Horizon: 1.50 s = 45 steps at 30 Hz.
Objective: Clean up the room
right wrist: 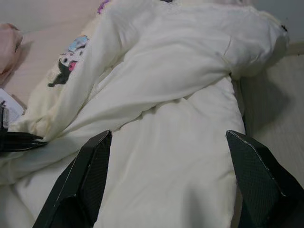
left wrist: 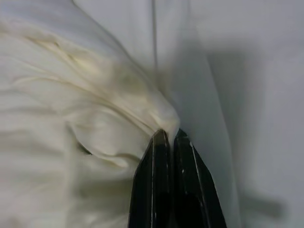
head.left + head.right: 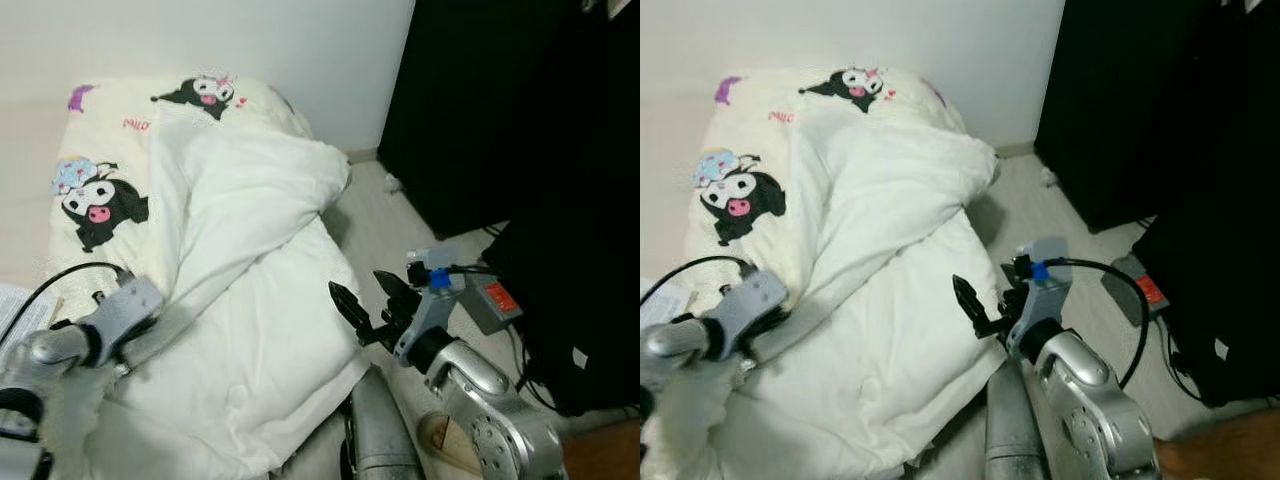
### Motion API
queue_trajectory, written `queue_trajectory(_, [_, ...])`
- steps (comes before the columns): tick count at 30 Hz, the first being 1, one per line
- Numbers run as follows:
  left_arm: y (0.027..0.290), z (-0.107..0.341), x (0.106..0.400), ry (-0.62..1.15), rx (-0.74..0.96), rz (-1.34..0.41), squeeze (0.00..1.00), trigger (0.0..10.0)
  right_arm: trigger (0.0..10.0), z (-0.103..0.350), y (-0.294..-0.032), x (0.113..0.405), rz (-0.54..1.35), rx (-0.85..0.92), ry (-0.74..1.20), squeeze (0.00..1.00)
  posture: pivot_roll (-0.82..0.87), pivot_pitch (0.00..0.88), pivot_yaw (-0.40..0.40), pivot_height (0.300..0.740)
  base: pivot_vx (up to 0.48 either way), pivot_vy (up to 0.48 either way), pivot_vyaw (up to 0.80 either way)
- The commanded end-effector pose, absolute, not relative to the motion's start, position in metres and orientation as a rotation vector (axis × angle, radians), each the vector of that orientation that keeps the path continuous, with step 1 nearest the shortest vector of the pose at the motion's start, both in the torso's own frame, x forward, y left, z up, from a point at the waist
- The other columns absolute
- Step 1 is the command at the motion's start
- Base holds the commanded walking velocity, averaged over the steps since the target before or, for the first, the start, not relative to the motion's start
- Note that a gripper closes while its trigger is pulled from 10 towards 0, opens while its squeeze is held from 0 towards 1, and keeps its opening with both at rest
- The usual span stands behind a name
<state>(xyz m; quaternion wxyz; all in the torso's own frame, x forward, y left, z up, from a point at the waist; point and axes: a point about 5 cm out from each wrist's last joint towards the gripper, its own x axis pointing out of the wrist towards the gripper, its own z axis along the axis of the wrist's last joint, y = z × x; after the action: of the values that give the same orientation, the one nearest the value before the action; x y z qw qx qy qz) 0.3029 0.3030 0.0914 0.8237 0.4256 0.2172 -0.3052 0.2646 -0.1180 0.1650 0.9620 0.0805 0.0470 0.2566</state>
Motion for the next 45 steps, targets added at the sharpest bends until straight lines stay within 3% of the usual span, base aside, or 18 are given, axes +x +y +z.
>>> queue_trajectory(1, [0.319, 0.078, 0.286, 0.645, 1.009, -0.721, 0.00, 0.0, 10.0, 0.164, -0.122, 0.268, 0.513, 0.144, 0.090, 0.00, -0.27, 0.132, -0.008, 0.550, 0.000, 0.000, 0.00])
queue_trajectory(6, [0.322, 0.079, 0.284, 0.740, 1.015, -0.783, 0.00, 0.0, 10.0, 0.164, -0.122, 0.273, 0.522, 0.129, 0.084, 0.00, -0.27, 0.111, -0.010, 0.550, 0.000, 0.000, 0.00])
queue_trajectory(9, [0.315, 0.073, 0.276, 0.821, 0.916, -0.937, 0.00, 0.0, 10.0, 0.165, -0.122, 0.278, 0.528, 0.116, 0.078, 0.00, -0.27, 0.104, -0.010, 0.550, 0.000, 0.000, 0.00])
queue_trajectory(11, [0.305, 0.066, 0.261, 0.888, 0.759, -1.144, 0.00, 0.0, 10.0, 0.167, -0.123, 0.282, 0.530, 0.106, 0.070, 0.00, -0.27, 0.089, -0.008, 0.550, 0.000, 0.000, 0.00])
queue_trajectory(18, [0.294, 0.062, 0.240, 0.932, 0.588, -1.371, 0.00, 0.0, 10.0, 0.167, -0.125, 0.286, 0.533, 0.097, 0.064, 0.00, -0.26, 0.081, -0.004, 0.550, 0.000, 0.000, 0.00])
queue_trajectory(22, [0.266, 0.057, 0.208, 0.909, 0.383, -1.619, 0.00, 0.0, 10.0, 0.164, -0.126, 0.290, 0.533, 0.086, 0.063, 0.00, -0.25, 0.072, 0.001, 0.550, 0.000, 0.000, 0.00])
queue_trajectory(26, [0.261, 0.057, 0.202, 0.906, 0.357, -1.643, 0.00, 0.0, 10.0, 0.163, -0.126, 0.291, 0.535, 0.082, 0.061, 0.00, -0.25, 0.072, 0.001, 0.550, 0.000, 0.000, 0.00])
queue_trajectory(27, [0.258, 0.046, 0.187, 0.979, 0.364, -1.706, 0.00, 0.8, 10.0, 0.163, -0.125, 0.293, 0.536, 0.080, 0.062, 0.00, -0.24, 0.059, 0.003, 0.550, 0.000, 0.000, 0.00])
queue_trajectory(30, [0.254, 0.037, 0.172, 1.045, 0.352, -1.758, 0.00, 1.4, 10.0, 0.162, -0.125, 0.294, 0.538, 0.077, 0.063, 0.00, -0.24, 0.059, 0.003, 0.550, 0.000, 0.000, 0.00])
queue_trajectory(32, [0.253, 0.020, 0.150, 1.173, 0.349, -1.821, 0.00, 3.2, 10.0, 0.161, -0.124, 0.296, 0.538, 0.071, 0.063, 0.00, -0.24, 0.050, 0.004, 0.550, 0.000, 0.000, 0.00])
queue_trajectory(36, [0.253, 0.011, 0.141, 1.236, 0.353, -1.847, 0.00, 3.5, 10.0, 0.161, -0.125, 0.298, 0.537, 0.065, 0.062, 0.00, -0.24, 0.046, 0.005, 0.550, 0.000, 0.000, 0.00])
queue_trajectory(37, [0.252, 0.006, 0.137, 1.255, 0.371, -1.867, 0.00, 9.8, 10.0, 0.161, -0.125, 0.298, 0.536, 0.063, 0.061, 0.00, -0.24, 0.046, 0.005, 0.550, 0.000, 0.000, 0.00])
queue_trajectory(43, [0.240, 0.001, 0.128, 1.257, 0.406, -1.932, 0.00, 10.0, 10.0, 0.161, -0.126, 0.300, 0.530, 0.058, 0.058, 0.00, -0.24, 0.041, 0.008, 0.550, 0.000, 0.000, 0.00])
queue_trajectory(45, [0.222, -0.007, 0.131, 1.178, 0.481, -1.905, 0.00, 10.0, 10.0, 0.161, -0.126, 0.301, 0.524, 0.054, 0.056, 0.00, -0.24, 0.047, 0.016, 0.550, 0.000, 0.000, 0.00])
